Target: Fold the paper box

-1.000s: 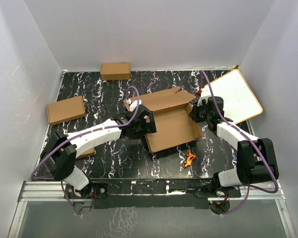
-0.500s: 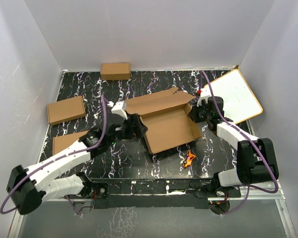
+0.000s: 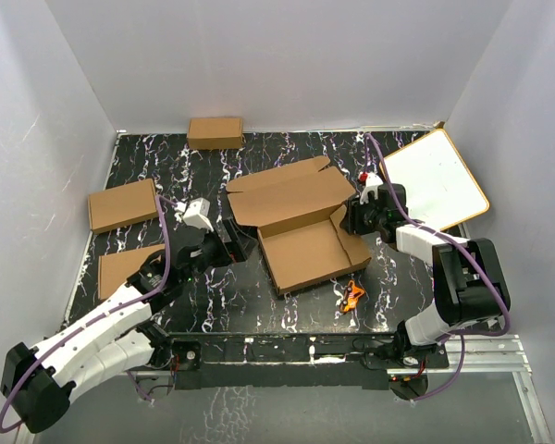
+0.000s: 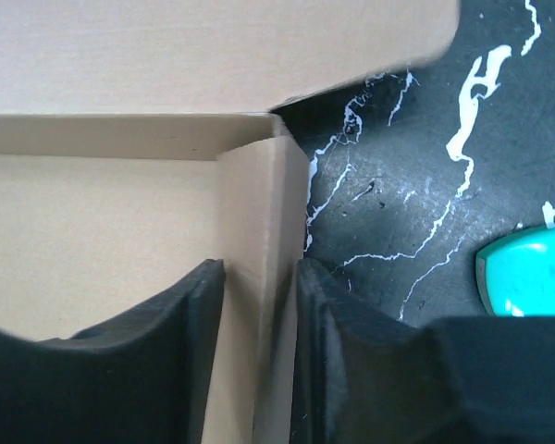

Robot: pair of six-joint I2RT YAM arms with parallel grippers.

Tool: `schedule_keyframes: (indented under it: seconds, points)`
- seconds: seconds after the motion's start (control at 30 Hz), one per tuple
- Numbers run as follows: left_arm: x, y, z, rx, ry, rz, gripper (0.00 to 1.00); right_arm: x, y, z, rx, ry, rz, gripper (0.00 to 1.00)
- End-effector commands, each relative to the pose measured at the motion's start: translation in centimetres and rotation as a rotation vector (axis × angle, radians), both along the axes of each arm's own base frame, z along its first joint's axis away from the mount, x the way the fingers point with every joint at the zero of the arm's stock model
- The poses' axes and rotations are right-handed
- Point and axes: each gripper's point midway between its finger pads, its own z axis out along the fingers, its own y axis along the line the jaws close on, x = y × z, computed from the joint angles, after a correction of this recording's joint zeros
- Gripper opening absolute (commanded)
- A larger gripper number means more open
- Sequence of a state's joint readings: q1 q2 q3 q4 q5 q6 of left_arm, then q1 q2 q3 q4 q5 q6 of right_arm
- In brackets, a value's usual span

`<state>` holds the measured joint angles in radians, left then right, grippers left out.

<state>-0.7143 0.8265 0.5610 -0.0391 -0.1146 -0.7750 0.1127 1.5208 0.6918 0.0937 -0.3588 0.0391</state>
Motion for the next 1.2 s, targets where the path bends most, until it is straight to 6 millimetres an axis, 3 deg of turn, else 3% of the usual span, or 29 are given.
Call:
schedule_keyframes:
  seconds: [0.0,0.13,0.27,0.4,0.5,0.6,0.7,0.9,1.07,1.17]
  points:
    - [0.1,-0.1,1.0,-0.023,-0.01,0.003,0.96,2.8,0.8,4.6,0.015,-0.165,0.034,0.5]
    - [-0.2,-0.7,2.1,-0.069,-0.048,-0.035,0.96,2.3,0.1,6.6,-0.006,-0.222,0.106,0.71]
    - [-0.4,-1.3,2.9,-0.136,-0.084,-0.058,0.96,0.3,-1.6,8.8,0.063,-0.272,0.25,0.75]
    - [-0.7,-1.8,3.0,-0.198,-0.101,-0.079,0.96,-2.9,-1.3,10.9,0.14,-0.346,0.433,0.78]
    - [-0.9,-2.0,2.6,-0.216,-0.092,-0.08,0.96,-4.2,-0.8,11.3,0.133,-0.399,0.487,0.79]
    - [-0.8,-1.8,1.4,-0.196,-0.044,-0.062,0.95,-2.3,-2.0,10.6,0.082,-0.374,0.348,0.79]
    - [-0.9,-2.0,0.3,-0.167,0.008,-0.063,0.95,-0.5,-2.7,8.4,-0.02,-0.273,0.268,0.78]
    - [-1.0,-2.5,-0.9,-0.177,0.052,-0.072,0.95,0.3,-2.2,3.8,-0.168,-0.154,0.238,0.74]
    - [-1.1,-2.6,-1.3,-0.193,0.059,-0.07,0.94,0.9,-2.5,1.2,-0.3,-0.092,0.201,0.53]
    - [-1.1,-2.6,-1.4,-0.192,0.063,-0.07,0.94,1.2,-3.0,0.0,-0.375,-0.06,0.172,0.31]
